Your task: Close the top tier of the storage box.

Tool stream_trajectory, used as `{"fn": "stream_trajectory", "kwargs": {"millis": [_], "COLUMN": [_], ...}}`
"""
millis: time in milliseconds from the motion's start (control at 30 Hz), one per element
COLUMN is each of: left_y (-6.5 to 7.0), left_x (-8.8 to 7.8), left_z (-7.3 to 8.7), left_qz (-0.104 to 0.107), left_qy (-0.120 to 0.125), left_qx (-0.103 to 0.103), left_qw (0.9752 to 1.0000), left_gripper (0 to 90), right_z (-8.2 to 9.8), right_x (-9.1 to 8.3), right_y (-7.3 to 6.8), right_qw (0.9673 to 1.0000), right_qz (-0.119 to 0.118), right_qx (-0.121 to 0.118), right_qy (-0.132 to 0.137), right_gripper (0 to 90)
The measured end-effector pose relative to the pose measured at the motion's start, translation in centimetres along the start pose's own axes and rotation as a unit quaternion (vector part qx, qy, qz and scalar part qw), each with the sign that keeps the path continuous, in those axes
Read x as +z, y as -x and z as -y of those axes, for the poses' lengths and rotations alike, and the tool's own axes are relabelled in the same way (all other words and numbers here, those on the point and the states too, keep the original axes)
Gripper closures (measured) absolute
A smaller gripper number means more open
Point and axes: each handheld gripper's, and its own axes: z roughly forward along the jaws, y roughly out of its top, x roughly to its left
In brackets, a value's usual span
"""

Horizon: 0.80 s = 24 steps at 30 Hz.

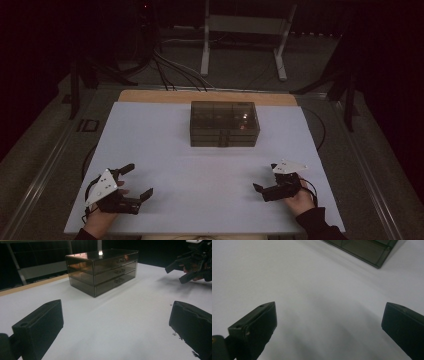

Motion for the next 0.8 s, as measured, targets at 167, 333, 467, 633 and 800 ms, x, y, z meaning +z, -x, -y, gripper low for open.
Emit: {"fn": "stream_trajectory", "kwargs": {"millis": [167, 333, 467, 633, 800], "left_y": [0.08, 0.05, 0.07, 0.09, 0.08], "left_x": [-0.04, -0.19, -0.21, -0.19, -0.10], "left_z": [0.01, -0.01, -0.01, -0.03, -0.03], "left_qz": [0.000, -0.003, -0.003, -0.003, -0.001], "left_qy": [-0.001, 0.000, 0.000, 0.000, 0.001], "left_qx": [0.001, 0.002, 0.003, 0.002, 0.001], "left_qw": [1.0000, 1.0000, 1.0000, 1.0000, 1.0000], "left_gripper": [0.2, 0.2, 0.2, 0.2, 0.2], "right_z": [-0.38, -0.60, -0.62, -0.61, -0.65], "right_x": [0.16, 0.10, -0.01, -0.39, -0.37], "right_y": [-0.38, -0.59, -0.60, -0.65, -0.77], "right_qw": [0.9999, 0.9998, 0.9997, 0.9996, 0.9995], "right_qz": [-0.007, -0.010, -0.013, -0.015, -0.018], "right_qx": [-0.010, -0.016, -0.016, -0.016, -0.018], "right_qy": [0.007, 0.010, 0.012, 0.020, 0.020], "right_gripper": [0.0, 0.0, 0.0, 0.0, 0.0]}}
